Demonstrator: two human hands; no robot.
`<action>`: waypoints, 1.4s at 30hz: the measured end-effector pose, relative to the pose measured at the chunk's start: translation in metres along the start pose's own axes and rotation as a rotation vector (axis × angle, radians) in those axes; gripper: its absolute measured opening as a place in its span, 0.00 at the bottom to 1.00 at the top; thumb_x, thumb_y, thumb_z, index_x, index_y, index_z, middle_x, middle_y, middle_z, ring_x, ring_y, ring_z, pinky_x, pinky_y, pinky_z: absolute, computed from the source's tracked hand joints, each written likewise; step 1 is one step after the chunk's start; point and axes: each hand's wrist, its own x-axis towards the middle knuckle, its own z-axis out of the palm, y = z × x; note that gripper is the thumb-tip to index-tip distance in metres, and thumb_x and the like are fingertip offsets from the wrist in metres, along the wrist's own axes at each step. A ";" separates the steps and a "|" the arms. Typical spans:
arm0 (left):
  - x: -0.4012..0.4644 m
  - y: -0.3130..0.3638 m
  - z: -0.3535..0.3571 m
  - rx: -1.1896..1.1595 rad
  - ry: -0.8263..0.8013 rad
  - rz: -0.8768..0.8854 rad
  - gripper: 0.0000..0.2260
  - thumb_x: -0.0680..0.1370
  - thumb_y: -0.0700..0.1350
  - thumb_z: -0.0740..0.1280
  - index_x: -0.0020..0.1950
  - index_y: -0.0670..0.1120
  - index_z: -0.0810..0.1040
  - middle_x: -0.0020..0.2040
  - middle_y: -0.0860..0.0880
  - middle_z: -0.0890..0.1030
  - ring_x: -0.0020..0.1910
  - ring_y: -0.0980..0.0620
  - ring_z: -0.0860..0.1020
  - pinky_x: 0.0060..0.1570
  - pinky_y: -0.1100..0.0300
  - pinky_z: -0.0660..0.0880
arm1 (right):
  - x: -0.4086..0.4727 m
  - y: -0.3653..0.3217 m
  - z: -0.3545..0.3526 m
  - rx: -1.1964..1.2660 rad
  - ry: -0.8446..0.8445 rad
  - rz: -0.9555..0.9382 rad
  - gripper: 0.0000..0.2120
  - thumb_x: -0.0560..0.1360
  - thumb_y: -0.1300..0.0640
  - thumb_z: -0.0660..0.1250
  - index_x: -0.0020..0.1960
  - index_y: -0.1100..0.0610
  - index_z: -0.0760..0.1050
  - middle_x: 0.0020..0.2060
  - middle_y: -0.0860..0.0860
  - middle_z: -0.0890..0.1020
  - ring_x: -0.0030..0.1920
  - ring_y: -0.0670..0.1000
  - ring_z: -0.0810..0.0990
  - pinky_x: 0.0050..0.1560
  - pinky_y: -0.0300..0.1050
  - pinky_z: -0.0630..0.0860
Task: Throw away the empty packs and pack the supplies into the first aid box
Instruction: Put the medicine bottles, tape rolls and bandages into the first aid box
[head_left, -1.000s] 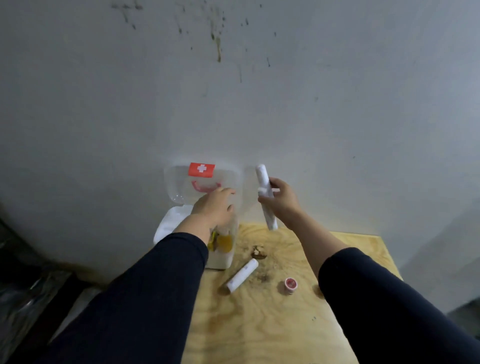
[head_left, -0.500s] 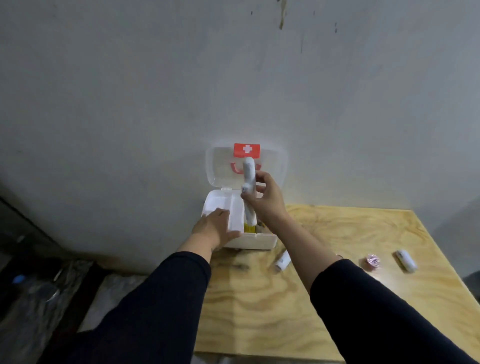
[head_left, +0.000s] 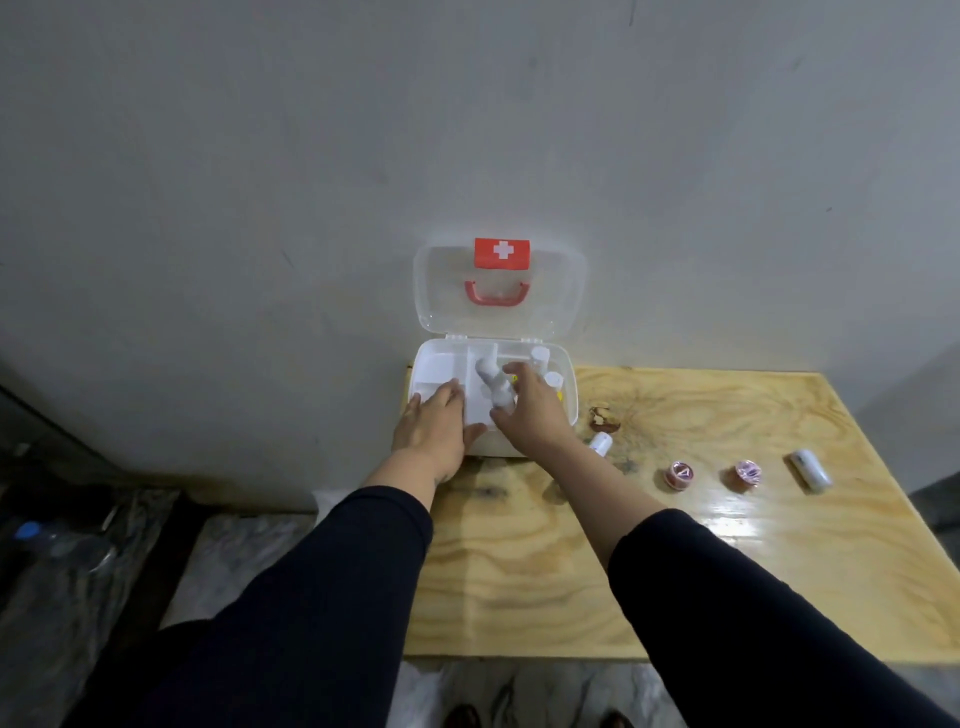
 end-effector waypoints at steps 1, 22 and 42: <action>0.000 -0.001 0.001 0.004 0.000 0.002 0.30 0.81 0.59 0.53 0.79 0.47 0.51 0.80 0.54 0.49 0.79 0.42 0.51 0.77 0.51 0.49 | 0.001 0.000 -0.001 -0.023 -0.015 0.018 0.26 0.74 0.59 0.68 0.69 0.57 0.63 0.62 0.58 0.76 0.60 0.59 0.76 0.52 0.46 0.72; -0.008 0.010 0.003 0.161 0.018 0.040 0.30 0.82 0.57 0.48 0.79 0.43 0.45 0.81 0.48 0.45 0.79 0.51 0.44 0.77 0.48 0.38 | -0.011 0.081 -0.038 0.019 0.180 0.416 0.17 0.77 0.58 0.60 0.65 0.60 0.70 0.57 0.60 0.79 0.55 0.59 0.78 0.43 0.42 0.67; 0.024 0.093 -0.024 0.085 0.161 0.201 0.26 0.83 0.53 0.47 0.79 0.44 0.51 0.80 0.49 0.53 0.79 0.52 0.49 0.78 0.50 0.44 | -0.024 0.137 -0.102 0.032 0.190 0.259 0.17 0.78 0.62 0.61 0.65 0.52 0.76 0.58 0.58 0.77 0.58 0.59 0.77 0.51 0.40 0.68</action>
